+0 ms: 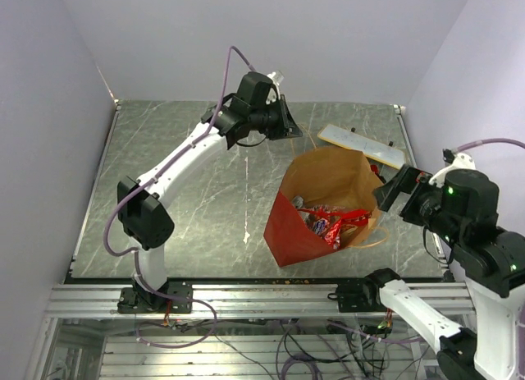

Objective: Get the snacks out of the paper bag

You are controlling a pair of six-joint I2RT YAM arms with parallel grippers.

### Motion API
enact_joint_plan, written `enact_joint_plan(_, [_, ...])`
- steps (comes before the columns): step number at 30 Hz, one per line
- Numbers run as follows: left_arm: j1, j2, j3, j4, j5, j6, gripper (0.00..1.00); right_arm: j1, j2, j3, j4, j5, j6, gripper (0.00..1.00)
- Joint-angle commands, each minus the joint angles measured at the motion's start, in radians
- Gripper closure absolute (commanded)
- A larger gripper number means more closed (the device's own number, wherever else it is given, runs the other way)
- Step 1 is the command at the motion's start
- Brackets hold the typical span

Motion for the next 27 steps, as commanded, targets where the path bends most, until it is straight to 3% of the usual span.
enact_joint_plan(1, [0.021, -0.028, 0.021, -0.024, 0.032, 0.027, 0.93, -0.005, -0.061, -0.026, 0.052, 0.004, 0.049, 0.0])
enact_joint_plan(9, [0.031, -0.14, -0.063, -0.036, 0.022, 0.021, 0.93, -0.005, -0.011, -0.011, 0.07, -0.19, -0.003, 0.0])
enact_joint_plan(19, [0.162, -0.326, -0.232, -0.064, 0.037, 0.011, 0.93, -0.006, 0.039, -0.012, 0.053, -0.271, -0.029, 0.0])
enact_joint_plan(27, [0.256, -0.447, -0.317, -0.183, 0.01, 0.083, 0.93, -0.007, 0.089, -0.033, 0.051, -0.24, -0.042, 0.0])
